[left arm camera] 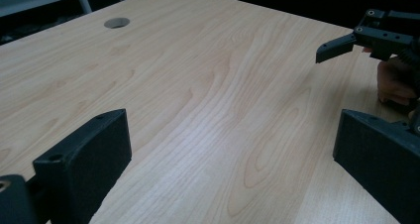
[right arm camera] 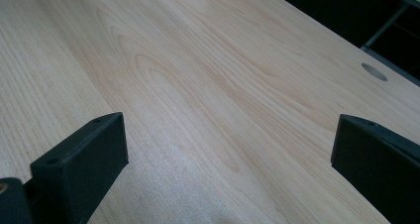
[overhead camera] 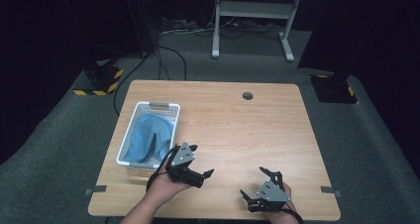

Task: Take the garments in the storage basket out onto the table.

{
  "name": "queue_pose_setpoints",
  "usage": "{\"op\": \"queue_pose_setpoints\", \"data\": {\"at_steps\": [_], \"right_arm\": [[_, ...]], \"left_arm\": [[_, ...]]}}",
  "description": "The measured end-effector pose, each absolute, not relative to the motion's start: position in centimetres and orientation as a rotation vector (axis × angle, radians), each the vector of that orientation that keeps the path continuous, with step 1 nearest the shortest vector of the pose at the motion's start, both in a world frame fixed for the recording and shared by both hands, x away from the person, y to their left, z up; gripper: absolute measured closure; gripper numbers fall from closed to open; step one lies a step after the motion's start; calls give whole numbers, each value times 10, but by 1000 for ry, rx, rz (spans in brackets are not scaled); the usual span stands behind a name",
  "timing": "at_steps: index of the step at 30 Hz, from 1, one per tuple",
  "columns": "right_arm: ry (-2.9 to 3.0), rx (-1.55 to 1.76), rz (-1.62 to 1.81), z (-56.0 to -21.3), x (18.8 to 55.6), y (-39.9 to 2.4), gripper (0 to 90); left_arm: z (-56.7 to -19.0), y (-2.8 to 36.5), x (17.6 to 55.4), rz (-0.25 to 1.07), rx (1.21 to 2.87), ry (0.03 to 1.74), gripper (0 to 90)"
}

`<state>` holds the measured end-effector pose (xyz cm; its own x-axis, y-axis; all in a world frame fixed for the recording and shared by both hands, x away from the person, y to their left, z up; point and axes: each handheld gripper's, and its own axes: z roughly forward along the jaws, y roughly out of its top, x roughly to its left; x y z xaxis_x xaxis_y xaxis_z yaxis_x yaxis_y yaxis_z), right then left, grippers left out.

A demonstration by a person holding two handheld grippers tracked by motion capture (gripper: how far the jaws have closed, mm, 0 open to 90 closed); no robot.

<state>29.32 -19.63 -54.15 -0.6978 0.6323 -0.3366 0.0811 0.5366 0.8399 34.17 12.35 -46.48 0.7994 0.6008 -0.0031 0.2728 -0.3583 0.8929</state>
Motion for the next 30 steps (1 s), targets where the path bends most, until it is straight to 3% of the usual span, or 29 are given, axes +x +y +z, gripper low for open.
{"op": "queue_pose_setpoints", "data": {"at_steps": [30], "right_arm": [[2143, 571, 1125, -542, 293, -196, 4]], "left_arm": [[-450, 153, 346, 462, 1884, 714, 17]]}}
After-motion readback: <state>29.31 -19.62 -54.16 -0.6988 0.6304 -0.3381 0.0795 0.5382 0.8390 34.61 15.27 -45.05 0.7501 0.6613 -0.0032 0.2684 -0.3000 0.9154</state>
